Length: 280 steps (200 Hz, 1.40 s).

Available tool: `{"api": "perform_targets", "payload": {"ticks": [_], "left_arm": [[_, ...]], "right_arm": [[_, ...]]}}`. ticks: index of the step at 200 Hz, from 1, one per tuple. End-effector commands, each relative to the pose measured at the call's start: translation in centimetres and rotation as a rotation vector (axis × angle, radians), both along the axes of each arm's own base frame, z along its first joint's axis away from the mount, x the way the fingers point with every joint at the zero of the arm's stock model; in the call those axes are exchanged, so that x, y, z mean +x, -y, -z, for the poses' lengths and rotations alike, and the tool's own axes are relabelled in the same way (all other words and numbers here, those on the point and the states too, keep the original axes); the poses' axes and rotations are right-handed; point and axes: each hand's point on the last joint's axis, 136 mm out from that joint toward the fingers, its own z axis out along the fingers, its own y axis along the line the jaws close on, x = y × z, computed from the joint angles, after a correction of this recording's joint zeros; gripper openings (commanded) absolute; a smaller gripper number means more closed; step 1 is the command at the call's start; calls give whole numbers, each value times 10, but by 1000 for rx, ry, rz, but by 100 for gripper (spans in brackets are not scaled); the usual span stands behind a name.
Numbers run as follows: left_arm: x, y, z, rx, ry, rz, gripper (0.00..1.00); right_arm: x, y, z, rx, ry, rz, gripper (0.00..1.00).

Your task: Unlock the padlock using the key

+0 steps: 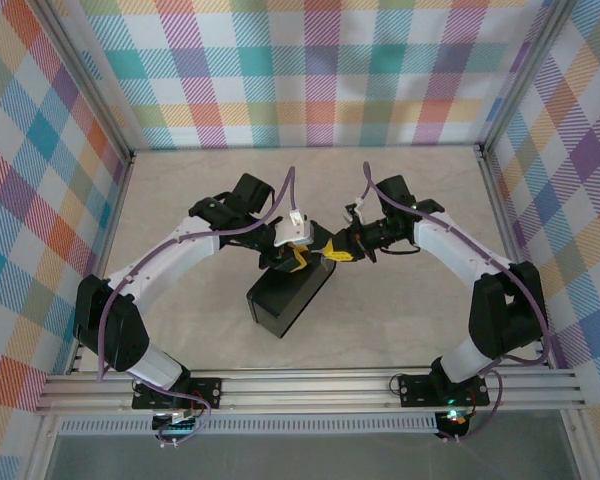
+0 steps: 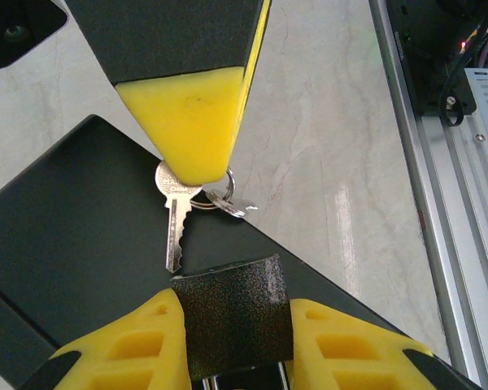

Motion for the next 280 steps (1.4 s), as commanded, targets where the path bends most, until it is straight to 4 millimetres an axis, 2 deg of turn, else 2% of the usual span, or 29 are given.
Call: {"api": "perform_targets", "payload": {"ticks": [1,80,280], "left_arm": [[-4,4,-23,-76,63,40,25],[0,5,-15,-17,75,39,26],[2,13,-18,1,93,52,26]], "right_arm": [[0,-3,-11,19,37,-26,0],[-6,1,-20,-7,90,-72,0],[-19,-1,-15,6,91,-116,0]]}}
